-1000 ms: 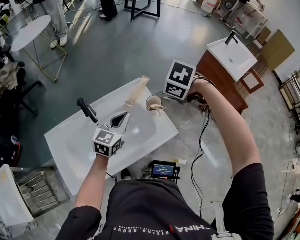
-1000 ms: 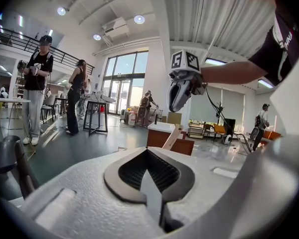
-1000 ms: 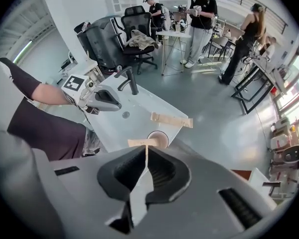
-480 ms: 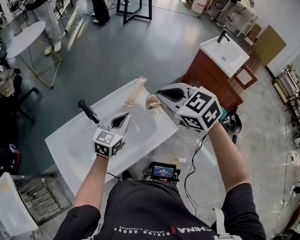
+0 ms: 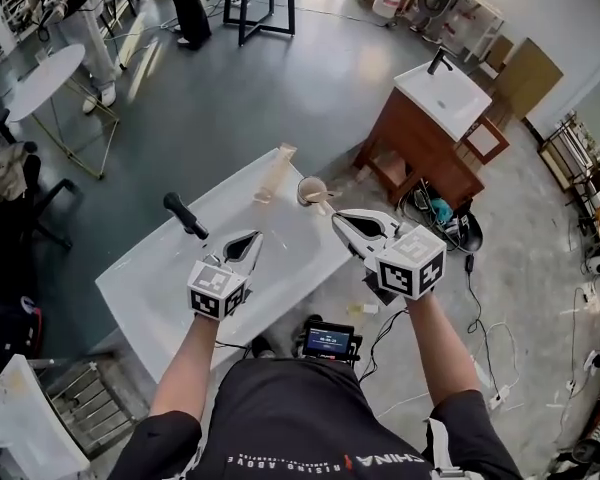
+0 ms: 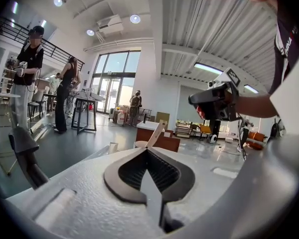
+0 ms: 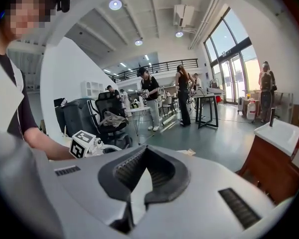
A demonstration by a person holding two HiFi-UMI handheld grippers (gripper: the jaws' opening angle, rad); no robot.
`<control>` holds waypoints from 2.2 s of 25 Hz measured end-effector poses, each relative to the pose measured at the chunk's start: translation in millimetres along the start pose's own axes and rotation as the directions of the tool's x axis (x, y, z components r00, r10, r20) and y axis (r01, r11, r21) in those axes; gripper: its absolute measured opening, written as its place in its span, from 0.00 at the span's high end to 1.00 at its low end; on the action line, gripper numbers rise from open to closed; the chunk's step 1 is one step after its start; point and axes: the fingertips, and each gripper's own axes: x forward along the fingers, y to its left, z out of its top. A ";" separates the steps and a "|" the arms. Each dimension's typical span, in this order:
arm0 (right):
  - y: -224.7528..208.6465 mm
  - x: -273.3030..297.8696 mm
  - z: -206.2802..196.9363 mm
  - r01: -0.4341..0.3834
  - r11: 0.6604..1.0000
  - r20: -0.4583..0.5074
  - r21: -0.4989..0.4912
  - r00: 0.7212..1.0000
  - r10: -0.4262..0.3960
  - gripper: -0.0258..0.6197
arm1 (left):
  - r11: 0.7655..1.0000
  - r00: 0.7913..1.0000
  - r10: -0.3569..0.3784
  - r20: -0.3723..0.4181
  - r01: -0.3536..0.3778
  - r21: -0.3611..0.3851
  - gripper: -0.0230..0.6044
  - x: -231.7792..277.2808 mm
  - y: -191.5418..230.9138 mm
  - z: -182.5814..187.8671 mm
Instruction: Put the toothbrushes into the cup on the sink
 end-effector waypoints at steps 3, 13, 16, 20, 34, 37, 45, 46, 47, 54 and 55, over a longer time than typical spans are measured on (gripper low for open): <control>-0.6 -2.8 5.0 0.020 1.000 -0.013 -0.017 1.000 -0.021 0.95 | 1.000 1.000 -0.018 0.010 0.018 0.002 0.96 -0.5 -5.2 4.7; -45.2 -11.7 17.9 0.095 0.995 -0.027 -0.020 0.995 -0.095 0.95 | 1.000 0.999 -0.026 0.032 0.026 -0.002 0.96 15.0 -7.9 12.5; -75.9 -1.5 14.5 0.083 0.996 -0.064 -0.021 0.994 -0.084 0.95 | 1.000 0.999 -0.001 0.044 0.003 -0.028 0.96 28.4 -6.2 18.1; -126.0 32.8 6.4 0.035 0.999 -0.128 -0.019 0.991 -0.037 0.95 | 0.996 0.997 0.069 0.039 -0.067 -0.059 0.96 54.3 10.3 20.6; -248.8 197.4 -36.3 -0.272 0.962 -0.362 0.032 0.894 0.265 0.87 | 0.938 0.953 0.303 -0.030 -0.303 -0.170 0.96 131.4 59.1 5.5; -257.1 229.9 -47.8 -0.320 0.945 -0.390 0.061 0.864 0.318 0.83 | 0.926 0.944 0.326 -0.058 -0.331 -0.180 0.96 135.0 63.7 -3.9; -263.7 294.9 -84.3 -0.414 0.895 -0.452 0.165 0.775 0.441 0.76 | 0.888 0.911 0.399 -0.108 -0.413 -0.203 0.96 131.4 81.2 -21.5; -262.6 300.4 -87.5 -0.425 0.887 -0.458 0.179 0.762 0.458 0.76 | 0.883 0.907 0.407 -0.112 -0.422 -0.204 0.96 131.1 82.6 -22.0; -262.1 305.9 -89.7 -0.435 0.881 -0.462 0.188 0.752 0.470 0.76 | 0.880 0.903 0.413 -0.116 -0.428 -0.205 0.96 131.4 84.0 -22.2; -267.2 333.2 -107.0 -0.444 0.849 -0.499 0.286 0.688 0.528 0.70 | 0.867 0.891 0.433 -0.139 -0.454 -0.205 0.96 129.3 85.7 -27.6; -266.4 334.9 -111.2 -0.449 0.840 -0.504 0.305 0.672 0.543 0.70 | 0.864 0.888 0.437 -0.143 -0.459 -0.206 0.96 127.3 85.3 -29.8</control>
